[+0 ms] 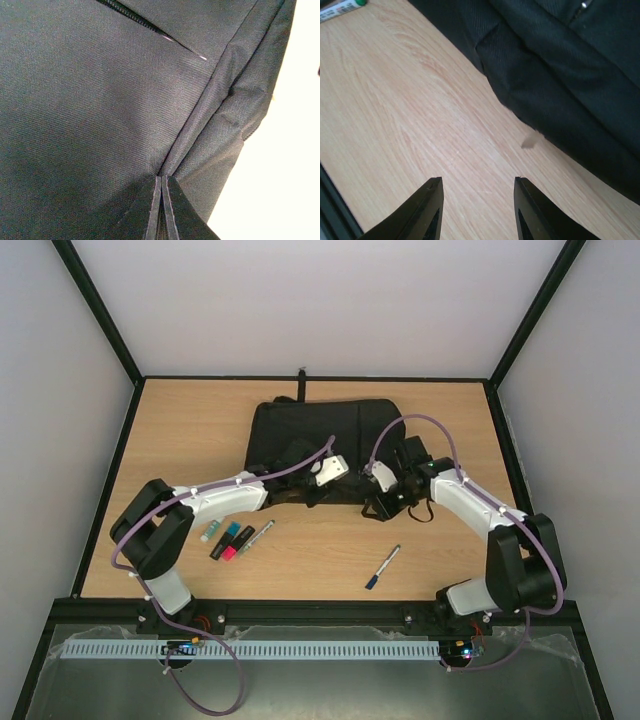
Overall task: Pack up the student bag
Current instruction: Zip the student bag at the center of the board.
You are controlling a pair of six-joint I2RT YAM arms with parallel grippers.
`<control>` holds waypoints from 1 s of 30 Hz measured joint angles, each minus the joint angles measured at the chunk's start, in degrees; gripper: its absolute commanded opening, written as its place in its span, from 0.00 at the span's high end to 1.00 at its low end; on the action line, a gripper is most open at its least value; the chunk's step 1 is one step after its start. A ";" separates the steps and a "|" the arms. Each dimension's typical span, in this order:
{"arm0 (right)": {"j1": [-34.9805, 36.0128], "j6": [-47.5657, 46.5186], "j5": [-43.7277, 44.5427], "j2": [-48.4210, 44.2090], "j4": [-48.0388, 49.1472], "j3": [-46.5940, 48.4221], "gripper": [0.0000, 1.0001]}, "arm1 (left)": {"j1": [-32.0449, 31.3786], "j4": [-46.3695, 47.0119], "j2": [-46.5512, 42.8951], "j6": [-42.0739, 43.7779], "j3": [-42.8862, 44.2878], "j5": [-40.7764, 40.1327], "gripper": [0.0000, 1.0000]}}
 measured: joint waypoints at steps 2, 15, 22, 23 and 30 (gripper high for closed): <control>1.22 1.49 1.99 0.52 1.44 0.09 0.57 | 0.02 0.81 0.00 -1.77 0.00 1.46 0.98; 3.58 8.20 14.03 1.05 9.07 -1.01 0.55 | 0.04 1.75 0.07 -5.92 0.98 3.87 0.98; 4.55 9.60 17.18 1.40 10.34 -1.62 0.59 | 0.04 1.73 0.15 -6.29 1.09 3.87 0.97; 4.59 9.77 17.66 1.42 10.47 -1.66 0.59 | 0.04 1.73 0.17 -6.32 1.09 3.87 0.98; 4.81 10.08 20.22 3.13 12.24 -2.54 0.69 | 0.07 1.68 0.31 -6.45 1.22 3.89 0.98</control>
